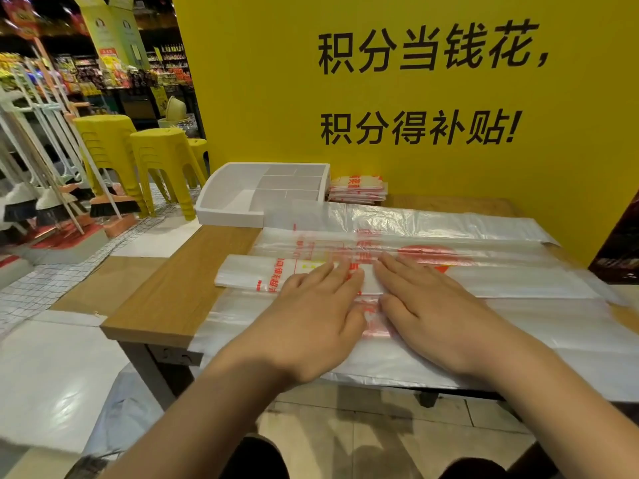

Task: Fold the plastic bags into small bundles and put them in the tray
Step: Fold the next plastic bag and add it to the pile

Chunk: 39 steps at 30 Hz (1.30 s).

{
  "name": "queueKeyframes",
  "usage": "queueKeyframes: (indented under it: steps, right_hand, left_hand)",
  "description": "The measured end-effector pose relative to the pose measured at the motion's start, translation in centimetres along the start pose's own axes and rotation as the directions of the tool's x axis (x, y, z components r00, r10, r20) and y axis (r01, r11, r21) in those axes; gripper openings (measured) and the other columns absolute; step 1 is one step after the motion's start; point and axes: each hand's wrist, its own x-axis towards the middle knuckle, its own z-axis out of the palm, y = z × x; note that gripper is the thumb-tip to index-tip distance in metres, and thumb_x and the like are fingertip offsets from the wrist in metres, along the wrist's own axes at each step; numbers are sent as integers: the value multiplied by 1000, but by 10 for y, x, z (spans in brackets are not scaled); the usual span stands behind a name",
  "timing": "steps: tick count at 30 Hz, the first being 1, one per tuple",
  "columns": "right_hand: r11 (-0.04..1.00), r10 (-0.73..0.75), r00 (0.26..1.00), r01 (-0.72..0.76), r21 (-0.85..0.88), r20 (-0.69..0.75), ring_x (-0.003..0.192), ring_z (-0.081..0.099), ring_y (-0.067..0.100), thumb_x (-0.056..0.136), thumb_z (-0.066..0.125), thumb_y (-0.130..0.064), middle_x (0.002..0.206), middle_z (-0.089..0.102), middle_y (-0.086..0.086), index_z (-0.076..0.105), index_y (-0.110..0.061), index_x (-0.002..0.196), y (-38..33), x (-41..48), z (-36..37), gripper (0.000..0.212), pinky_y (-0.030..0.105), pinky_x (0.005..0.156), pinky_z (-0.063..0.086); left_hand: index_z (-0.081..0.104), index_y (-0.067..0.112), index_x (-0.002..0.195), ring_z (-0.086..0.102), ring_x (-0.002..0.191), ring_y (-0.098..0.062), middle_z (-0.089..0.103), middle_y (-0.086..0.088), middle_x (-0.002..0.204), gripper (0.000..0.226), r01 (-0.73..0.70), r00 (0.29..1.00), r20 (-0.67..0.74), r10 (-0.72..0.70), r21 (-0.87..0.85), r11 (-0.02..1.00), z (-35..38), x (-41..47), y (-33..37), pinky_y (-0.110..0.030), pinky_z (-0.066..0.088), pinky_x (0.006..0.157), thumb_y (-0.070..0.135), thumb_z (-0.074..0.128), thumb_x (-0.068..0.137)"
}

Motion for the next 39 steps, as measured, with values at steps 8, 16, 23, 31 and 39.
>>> queueKeyframes:
  steps: [8,16,23,31,39]
  right_hand:
    - [999,-7,1000,6,45,21,148,-19,0,105,10,-49,163,-18,-17,-4,-37,157,4,1,1,56,29,123,-10]
    - [977,180,980,-188,97,87,144,-24,-5,84,-4,-70,159,-22,-24,-8,-58,146,83,-35,-17,63,23,119,-14]
    - [936,350,924,-351,-22,151,148,-20,5,72,-9,-78,161,-24,-14,-15,-47,152,111,-50,-27,87,32,121,-10]
    - [971,210,974,-199,-133,80,152,-13,12,87,20,-79,164,-22,-7,-4,-34,159,78,-40,-41,88,33,122,-7]
    - [967,-62,997,50,-248,-41,110,59,18,97,36,-56,134,58,-9,42,-37,138,38,-32,-45,46,34,90,48]
  left_hand:
    - [-12,40,156,-27,148,-7,-20,12,164,58,-7,998,69,7,-1,1000,8,18,-2,-43,-14,122,53,10,104]
    - [-18,72,135,-34,144,-9,-33,16,157,60,137,987,80,-139,20,990,-5,-15,-75,-31,-18,119,86,-8,78]
    - [-22,78,127,-30,146,-13,-32,13,158,65,227,969,98,-228,27,974,-8,-23,-87,-40,-15,121,91,-13,64]
    - [11,43,156,-7,152,-17,-3,4,166,95,72,996,34,-85,266,961,-28,-20,-72,-37,-7,122,81,-13,72]
    - [22,40,154,48,128,-18,35,8,154,54,8,994,106,-39,279,960,-42,-5,-56,-33,44,102,31,37,102]
